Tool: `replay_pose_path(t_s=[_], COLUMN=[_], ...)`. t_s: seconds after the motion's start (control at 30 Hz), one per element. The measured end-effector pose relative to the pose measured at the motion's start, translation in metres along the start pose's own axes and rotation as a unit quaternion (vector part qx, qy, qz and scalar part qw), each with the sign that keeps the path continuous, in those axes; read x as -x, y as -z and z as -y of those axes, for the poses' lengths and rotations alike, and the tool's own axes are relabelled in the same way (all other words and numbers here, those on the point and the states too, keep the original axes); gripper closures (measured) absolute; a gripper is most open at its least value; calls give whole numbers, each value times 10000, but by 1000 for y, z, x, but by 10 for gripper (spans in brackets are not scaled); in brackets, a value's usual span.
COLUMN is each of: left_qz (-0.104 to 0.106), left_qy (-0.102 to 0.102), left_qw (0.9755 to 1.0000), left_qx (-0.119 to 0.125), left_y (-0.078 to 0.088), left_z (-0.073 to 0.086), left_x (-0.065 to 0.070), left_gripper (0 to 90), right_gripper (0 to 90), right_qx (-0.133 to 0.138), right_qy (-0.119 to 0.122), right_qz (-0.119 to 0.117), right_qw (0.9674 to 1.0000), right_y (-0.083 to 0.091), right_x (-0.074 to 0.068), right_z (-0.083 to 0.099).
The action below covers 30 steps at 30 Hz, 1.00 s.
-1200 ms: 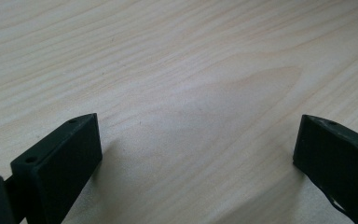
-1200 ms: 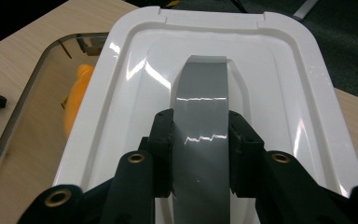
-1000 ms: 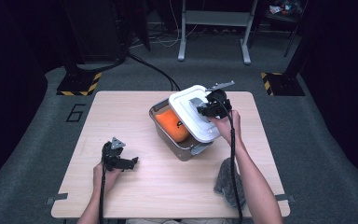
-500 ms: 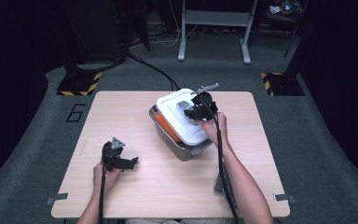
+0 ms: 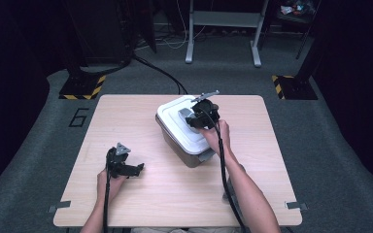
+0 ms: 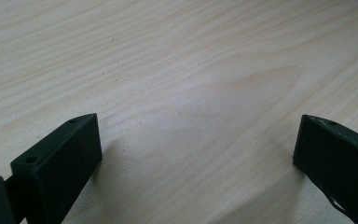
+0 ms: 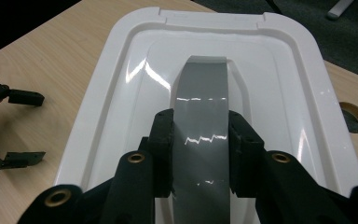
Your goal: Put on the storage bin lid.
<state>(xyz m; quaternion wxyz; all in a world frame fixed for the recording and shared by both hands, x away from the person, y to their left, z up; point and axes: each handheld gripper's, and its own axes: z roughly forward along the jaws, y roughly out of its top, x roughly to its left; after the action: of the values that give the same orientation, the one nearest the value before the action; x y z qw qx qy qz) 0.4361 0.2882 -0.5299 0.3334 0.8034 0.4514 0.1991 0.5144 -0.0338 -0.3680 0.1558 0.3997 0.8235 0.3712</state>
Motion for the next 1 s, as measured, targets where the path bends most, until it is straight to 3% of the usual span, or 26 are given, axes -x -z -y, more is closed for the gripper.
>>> replay_pose_path(t_s=[0.6, 0.8, 0.83, 1.0], left_qz=[-1, -1, -2, -1], left_qy=[-1, -1, 0, -1], left_qw=[10000, 10000, 10000, 10000], left_qx=[1, 1, 1, 0], left_y=[0, 0, 0, 0], left_z=[0, 0, 0, 0], left_x=[0, 0, 0, 0], left_gripper=[8, 8, 8, 8], right_gripper=[654, 437, 388, 241], right_qx=[-58, 40, 58, 165], right_qy=[209, 167, 304, 237], right_qz=[-17, -20, 4, 70], right_qw=[9998, 9999, 9995, 9996], right_y=[-9, 0, 2, 14], right_x=[-9, -7, -4, 4], right_z=[5, 4, 4, 5])
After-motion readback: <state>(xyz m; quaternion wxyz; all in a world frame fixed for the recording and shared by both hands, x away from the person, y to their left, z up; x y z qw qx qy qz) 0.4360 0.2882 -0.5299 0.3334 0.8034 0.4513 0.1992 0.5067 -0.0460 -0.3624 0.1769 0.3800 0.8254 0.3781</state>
